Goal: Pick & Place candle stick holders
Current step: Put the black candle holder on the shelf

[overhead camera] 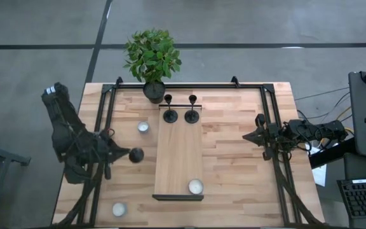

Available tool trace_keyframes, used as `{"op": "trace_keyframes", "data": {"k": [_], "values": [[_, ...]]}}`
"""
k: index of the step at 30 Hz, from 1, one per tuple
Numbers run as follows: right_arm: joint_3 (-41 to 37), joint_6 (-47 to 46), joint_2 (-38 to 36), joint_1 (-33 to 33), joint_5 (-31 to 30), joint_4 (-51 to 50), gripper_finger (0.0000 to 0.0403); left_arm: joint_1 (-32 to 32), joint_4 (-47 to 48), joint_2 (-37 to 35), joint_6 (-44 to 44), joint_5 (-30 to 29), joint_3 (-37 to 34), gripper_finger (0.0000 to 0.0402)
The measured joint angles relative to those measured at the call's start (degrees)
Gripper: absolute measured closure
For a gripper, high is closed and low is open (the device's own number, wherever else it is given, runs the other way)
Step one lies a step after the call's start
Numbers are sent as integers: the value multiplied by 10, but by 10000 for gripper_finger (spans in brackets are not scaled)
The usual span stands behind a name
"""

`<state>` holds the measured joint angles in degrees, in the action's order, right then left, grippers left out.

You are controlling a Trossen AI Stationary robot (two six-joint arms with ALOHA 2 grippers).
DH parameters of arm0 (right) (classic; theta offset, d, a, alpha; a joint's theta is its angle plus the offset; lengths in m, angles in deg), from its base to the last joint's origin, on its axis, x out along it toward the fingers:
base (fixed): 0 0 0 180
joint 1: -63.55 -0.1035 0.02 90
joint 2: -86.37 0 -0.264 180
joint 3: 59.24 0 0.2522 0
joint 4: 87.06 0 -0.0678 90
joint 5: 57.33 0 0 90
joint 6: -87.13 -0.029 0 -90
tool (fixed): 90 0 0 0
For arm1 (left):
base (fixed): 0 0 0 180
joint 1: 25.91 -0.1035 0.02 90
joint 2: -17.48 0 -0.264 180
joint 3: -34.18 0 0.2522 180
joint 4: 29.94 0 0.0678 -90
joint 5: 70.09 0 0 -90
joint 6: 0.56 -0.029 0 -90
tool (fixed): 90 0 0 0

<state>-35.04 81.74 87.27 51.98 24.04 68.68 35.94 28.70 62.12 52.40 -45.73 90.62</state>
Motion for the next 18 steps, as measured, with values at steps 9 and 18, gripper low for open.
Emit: {"op": "trace_keyframes", "data": {"k": [9,18], "values": [[0,-2,0,0,0,0,394,-83,-26,1,-117,-37,56,399],[0,-2,0,0,0,0,394,-251,-184,24,-249,71,59,399]]}}
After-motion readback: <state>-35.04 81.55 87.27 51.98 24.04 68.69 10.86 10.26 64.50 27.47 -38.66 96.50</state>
